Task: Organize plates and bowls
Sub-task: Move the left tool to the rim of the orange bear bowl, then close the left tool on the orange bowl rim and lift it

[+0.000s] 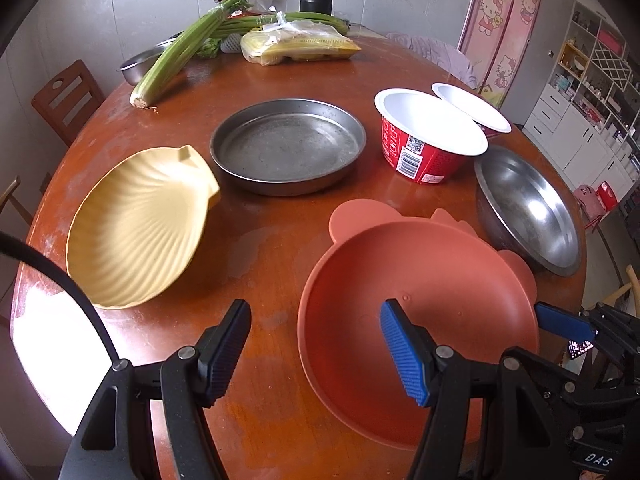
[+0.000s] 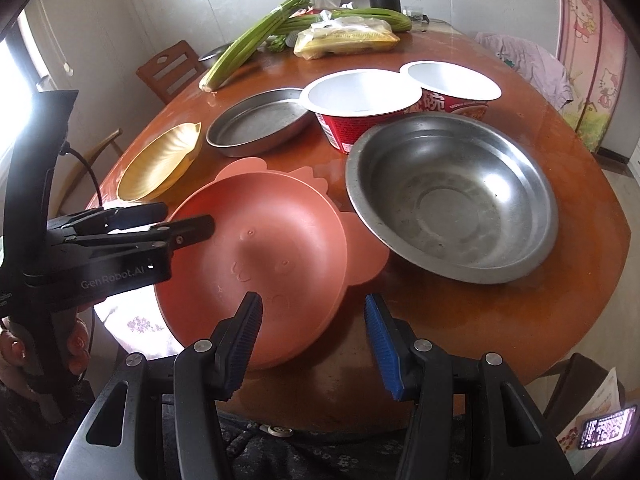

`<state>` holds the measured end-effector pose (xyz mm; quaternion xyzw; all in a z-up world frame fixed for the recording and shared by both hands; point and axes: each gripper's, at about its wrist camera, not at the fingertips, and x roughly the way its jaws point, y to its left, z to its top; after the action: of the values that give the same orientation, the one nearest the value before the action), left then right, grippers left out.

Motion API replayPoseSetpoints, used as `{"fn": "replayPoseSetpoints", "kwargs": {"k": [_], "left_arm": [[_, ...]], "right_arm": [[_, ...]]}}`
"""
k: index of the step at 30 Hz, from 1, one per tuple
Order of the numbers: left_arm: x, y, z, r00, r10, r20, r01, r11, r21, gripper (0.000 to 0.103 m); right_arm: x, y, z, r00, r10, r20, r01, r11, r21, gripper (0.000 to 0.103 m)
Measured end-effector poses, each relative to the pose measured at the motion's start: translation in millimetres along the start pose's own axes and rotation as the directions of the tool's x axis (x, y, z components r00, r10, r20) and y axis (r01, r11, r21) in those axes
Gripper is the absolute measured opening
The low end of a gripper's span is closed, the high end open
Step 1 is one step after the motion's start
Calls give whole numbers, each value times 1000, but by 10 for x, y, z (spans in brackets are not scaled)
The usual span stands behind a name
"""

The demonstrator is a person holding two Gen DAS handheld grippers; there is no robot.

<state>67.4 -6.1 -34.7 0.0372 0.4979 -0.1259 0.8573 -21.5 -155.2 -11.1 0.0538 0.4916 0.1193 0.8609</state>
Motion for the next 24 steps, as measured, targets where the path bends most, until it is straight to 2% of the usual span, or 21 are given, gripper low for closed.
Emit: {"fn": "replayPoseSetpoints", "kwargs": {"k": [10, 12, 14, 16, 24], "left_arm": [[70, -47, 4, 1000, -18, -15, 19, 1000, 10, 66], [81, -53, -6, 999, -32, -22, 32, 999, 12, 61], [109, -63, -13, 999, -34, -42, 35, 999, 24, 51], [89, -97, -22, 999, -27, -29, 28, 998, 47, 47], [53, -94, -55, 1000, -6, -20, 7, 998, 56, 47]], "right_arm": [[88, 78, 21, 1000, 10, -9, -10, 1000, -24, 55], [105, 93, 32, 1000, 6, -12, -7, 1000, -28, 55], [118, 104, 43, 1000, 10, -13, -10, 999, -31, 55], [132, 123, 53, 1000, 11, -14, -11, 999, -37, 55], [159, 169, 75, 1000, -2, -19, 1, 999, -51, 55]]}}
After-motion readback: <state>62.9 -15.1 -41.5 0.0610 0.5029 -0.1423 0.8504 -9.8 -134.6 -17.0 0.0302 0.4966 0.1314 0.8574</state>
